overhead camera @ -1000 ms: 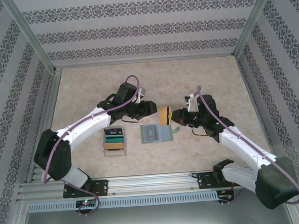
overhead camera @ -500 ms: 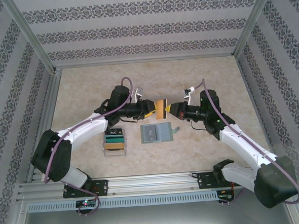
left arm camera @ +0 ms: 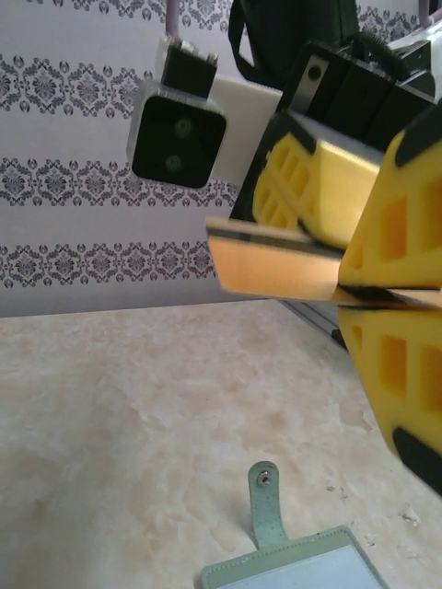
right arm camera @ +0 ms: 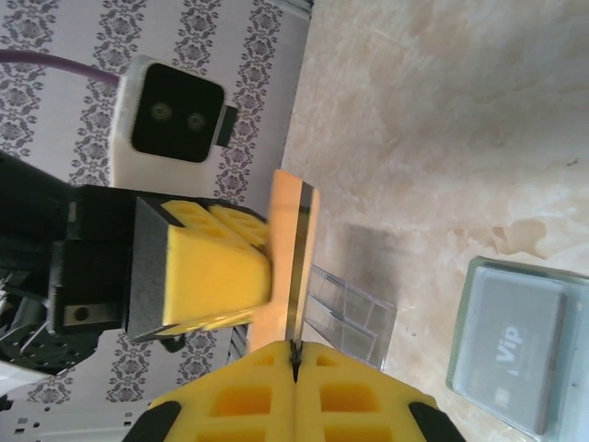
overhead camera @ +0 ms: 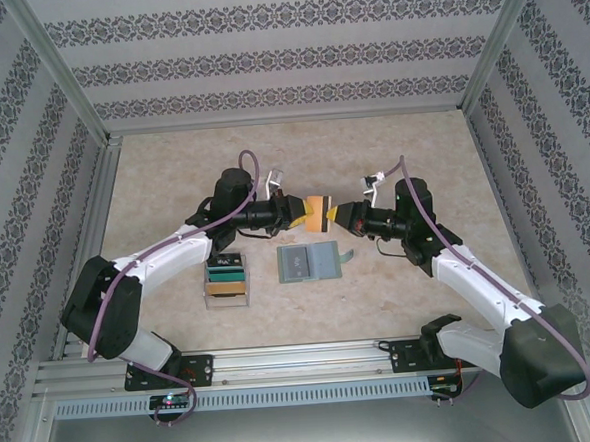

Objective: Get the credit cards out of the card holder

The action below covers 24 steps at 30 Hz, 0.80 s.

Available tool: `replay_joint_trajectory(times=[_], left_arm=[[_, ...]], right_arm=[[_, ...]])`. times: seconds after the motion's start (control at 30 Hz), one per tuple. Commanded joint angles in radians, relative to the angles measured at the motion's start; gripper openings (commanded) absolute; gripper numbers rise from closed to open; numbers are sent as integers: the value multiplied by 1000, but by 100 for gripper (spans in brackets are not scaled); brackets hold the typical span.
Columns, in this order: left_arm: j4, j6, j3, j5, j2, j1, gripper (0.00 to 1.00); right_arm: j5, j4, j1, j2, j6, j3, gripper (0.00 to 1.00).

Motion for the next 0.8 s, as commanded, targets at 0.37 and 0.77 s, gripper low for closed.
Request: replay_joint_trajectory(times=[0.37,0.77], left_arm=[[-419,281,58,-118,-151,2,0],[-1020,1190,89,-503,-419,-2,0]], right_arm=[[63,-144,-3,-17,-126,20,98],[160,-270,6,-21,-232,86,98]])
